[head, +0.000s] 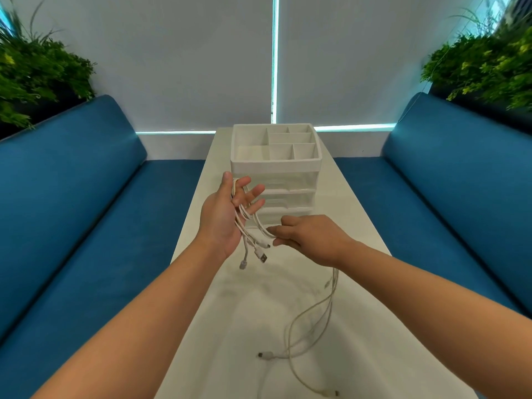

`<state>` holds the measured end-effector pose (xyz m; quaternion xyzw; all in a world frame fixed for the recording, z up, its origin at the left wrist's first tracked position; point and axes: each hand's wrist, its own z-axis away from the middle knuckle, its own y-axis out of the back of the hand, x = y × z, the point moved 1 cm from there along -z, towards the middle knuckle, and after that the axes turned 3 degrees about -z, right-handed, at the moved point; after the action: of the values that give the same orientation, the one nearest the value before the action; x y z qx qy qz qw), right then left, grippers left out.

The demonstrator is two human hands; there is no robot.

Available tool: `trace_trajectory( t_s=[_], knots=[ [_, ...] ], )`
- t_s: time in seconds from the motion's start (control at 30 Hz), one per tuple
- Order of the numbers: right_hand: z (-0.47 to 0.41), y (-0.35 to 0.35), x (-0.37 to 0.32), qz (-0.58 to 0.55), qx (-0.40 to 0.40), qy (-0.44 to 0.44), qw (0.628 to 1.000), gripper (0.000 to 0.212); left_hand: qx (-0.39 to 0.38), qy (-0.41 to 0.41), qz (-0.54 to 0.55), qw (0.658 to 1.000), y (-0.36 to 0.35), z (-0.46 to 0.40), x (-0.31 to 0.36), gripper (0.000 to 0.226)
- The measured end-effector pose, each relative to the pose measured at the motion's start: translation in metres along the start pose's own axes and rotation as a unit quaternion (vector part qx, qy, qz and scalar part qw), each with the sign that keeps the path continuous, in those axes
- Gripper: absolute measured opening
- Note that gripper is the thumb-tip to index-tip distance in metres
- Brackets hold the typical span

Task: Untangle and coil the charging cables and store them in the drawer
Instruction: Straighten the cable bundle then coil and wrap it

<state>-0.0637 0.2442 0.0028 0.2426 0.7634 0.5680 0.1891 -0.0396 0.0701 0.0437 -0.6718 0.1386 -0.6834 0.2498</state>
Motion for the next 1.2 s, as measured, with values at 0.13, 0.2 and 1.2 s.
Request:
trace_trajectory(
  t_s=[0.13,0.2,1.2],
  knots=[
    [-0.001,0.012,-0.003,-0.008,0.038,0.041,0.998,0.04,-0.011,-0.016,-0.095,0.995,0.002,-0.002,-0.003,0.037],
    [-0.004,0.022,-0.008,-0.008,0.058,0.057,0.997,0.028,-0.027,-0.017,-0.141,0.99,0.003,-0.002,-0.003,0.034],
    [-0.032,0.071,0.006,-0.507,-0.047,-0.166,0.844,0.022,-0.208,0.127,-0.25,0.937,0.01,0.015,-0.001,0.052]
  ],
)
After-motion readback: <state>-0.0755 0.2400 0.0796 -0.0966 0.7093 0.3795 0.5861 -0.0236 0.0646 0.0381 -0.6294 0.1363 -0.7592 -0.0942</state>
